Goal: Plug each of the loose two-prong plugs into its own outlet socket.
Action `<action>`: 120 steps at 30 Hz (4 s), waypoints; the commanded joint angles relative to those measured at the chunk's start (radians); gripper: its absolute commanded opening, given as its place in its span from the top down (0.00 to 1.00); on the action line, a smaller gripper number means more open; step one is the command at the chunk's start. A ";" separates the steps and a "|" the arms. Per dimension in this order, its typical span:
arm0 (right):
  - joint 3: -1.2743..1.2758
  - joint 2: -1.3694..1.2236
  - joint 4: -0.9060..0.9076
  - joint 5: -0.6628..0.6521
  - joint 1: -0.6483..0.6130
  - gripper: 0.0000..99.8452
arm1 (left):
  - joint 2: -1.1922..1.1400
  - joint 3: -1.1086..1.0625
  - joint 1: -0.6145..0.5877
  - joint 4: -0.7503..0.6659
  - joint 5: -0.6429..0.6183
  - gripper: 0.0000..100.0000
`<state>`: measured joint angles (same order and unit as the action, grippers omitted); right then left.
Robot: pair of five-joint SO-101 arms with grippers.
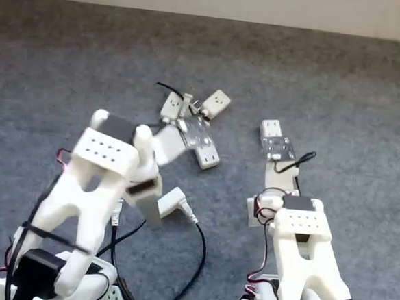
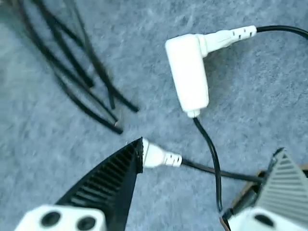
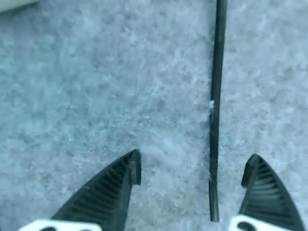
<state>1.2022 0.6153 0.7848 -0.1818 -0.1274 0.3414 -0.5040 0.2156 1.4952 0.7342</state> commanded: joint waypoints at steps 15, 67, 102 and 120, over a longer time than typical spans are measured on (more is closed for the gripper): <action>0.030 0.035 -0.088 -0.002 0.016 0.68 | -0.087 -0.274 0.136 -0.416 -0.069 0.84; 0.068 0.033 -0.143 -0.002 0.012 0.68 | -1.543 2.150 -0.891 0.071 -0.071 0.73; 0.061 0.035 -0.136 -0.002 0.022 0.68 | -0.940 1.106 -0.185 -0.242 -0.311 0.73; -0.033 0.036 -0.050 0.087 0.237 0.68 | -0.837 1.106 0.047 0.023 0.170 0.77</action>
<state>1.2620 0.6153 0.6882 -0.1726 0.0123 -0.5577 0.5976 0.2432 1.5489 0.8615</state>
